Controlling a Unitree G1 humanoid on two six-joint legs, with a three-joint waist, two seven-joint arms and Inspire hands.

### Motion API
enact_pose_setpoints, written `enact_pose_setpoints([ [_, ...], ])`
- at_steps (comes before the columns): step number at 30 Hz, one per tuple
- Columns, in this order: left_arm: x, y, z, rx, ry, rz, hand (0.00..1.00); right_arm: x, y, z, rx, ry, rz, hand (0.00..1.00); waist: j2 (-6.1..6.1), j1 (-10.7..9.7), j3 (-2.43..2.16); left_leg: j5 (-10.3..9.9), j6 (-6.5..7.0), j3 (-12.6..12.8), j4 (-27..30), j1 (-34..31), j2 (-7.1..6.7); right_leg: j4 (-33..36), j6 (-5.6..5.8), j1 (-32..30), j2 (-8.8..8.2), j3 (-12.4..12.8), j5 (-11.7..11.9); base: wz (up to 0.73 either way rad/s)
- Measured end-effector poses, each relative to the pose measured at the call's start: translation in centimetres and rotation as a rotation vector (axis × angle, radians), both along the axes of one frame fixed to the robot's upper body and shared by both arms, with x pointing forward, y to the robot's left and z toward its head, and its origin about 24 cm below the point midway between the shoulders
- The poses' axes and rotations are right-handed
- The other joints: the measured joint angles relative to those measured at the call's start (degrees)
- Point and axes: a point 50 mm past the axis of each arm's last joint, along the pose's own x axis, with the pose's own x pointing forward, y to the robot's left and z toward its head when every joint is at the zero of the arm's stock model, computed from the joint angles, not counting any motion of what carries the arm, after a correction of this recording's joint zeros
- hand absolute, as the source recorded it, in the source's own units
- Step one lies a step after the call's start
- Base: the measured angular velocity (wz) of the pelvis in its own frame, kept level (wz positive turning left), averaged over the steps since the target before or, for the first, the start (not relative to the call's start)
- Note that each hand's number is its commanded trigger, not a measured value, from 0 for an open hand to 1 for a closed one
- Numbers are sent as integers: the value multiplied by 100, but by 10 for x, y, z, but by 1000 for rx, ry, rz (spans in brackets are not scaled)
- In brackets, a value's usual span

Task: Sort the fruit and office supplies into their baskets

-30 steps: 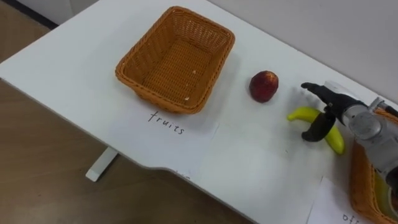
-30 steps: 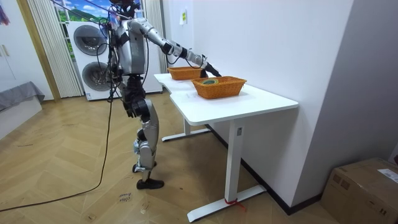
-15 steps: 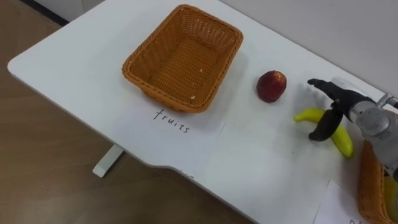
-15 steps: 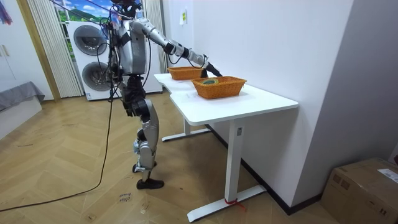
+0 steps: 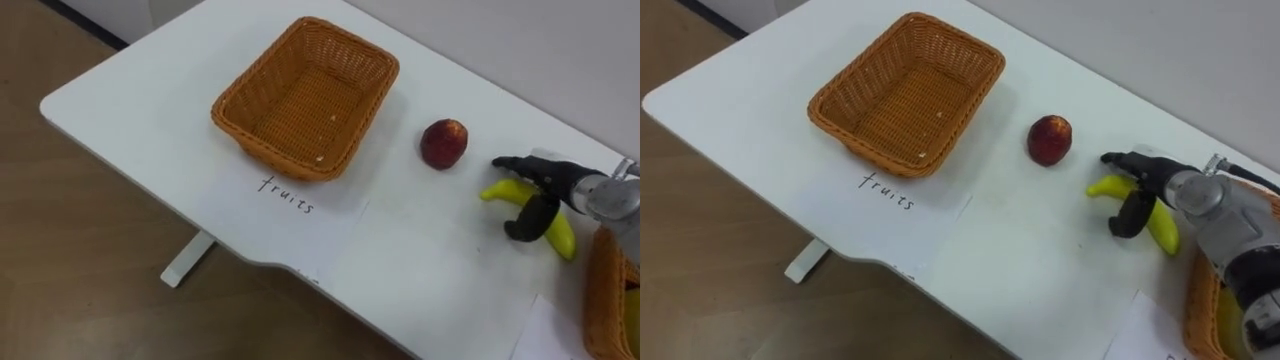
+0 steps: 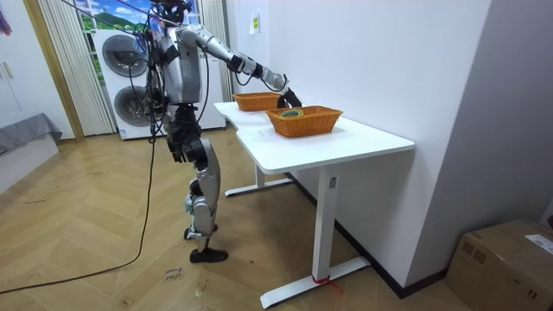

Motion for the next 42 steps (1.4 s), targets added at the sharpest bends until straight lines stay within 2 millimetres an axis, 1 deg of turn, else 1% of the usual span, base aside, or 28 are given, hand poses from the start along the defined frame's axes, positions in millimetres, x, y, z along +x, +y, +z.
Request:
enact_pose_setpoints([
  [4, 0, 0, 0, -11, 9, -2, 0, -1, -1, -2, 2, 16, -8, 0, -38, 20, -1, 2, -2, -5, 2, -4, 3, -1, -19, 0, 4, -4, 12, 0],
  [6, 0, 1, 0, -14, 12, -4, 0, -1, -1, -2, 3, 22, -9, 0, -62, 27, 9, 2, -2, -5, 4, -7, 3, -1, -22, 0, 4, -5, 14, 0],
  [9, 0, 2, 1, -18, 16, -6, 0, -1, -1, -2, 4, 25, -10, 0, -117, 39, 36, 2, -2, -8, 8, -13, 3, -4, -25, -1, 6, -7, 15, 0],
  [13, 0, 2, 1, -19, 18, -9, 0, -2, -1, -3, 5, 29, -13, 0, -141, 53, 42, 2, -2, -10, 11, -13, 2, -6, -26, 0, 6, -10, 16, 0],
  [14, 0, 2, 1, -18, 17, -9, 0, -2, -1, -3, 5, 30, -13, 26, -141, 55, 42, 2, -2, -10, 12, -13, 2, -6, -26, 0, 6, -10, 16, 0],
  [16, 1, 3, 2, -15, 16, -11, 0, -2, -1, -3, 5, 30, -13, 100, -141, 58, 41, 2, -2, -10, 13, -12, 3, -6, -26, 2, 7, -10, 16, 0],
  [19, 1, 6, 3, -9, 16, -13, 0, -2, -2, -2, 3, 27, -17, 100, -141, 71, 41, 2, -2, -10, 14, -10, 3, -6, -26, 5, 7, -10, 16, 0],
  [23, 1, 9, 4, -1, 20, -17, 0, 4, -7, 7, -10, -9, -59, 100, -141, 81, 41, 2, -2, -13, 14, -1, 3, -10, -26, 17, 9, -12, 16, 0],
  [33, 1, 9, 5, 1, 19, -17, 0, 4, -10, 8, -17, -27, -82, 100, -161, 75, 26, 2, -1, -10, -10, 3, 6, -27, -26, 6, 13, -8, 16, 0],
  [36, 2, 9, 5, 1, 18, -17, 0, 0, -12, 4, -10, -4, -95, 100, -174, 73, 16, 2, -1, -7, -10, 12, 7, -51, -27, 28, 16, -10, 18, 0],
  [42, 3, 9, 5, 3, 18, -13, 0, -7, -12, -6, 8, 46, -93, 100, -161, 66, 25, -1, 1, 5, -71, 247, 10, -117, -32, 256, 29, -9, 22, 0],
])
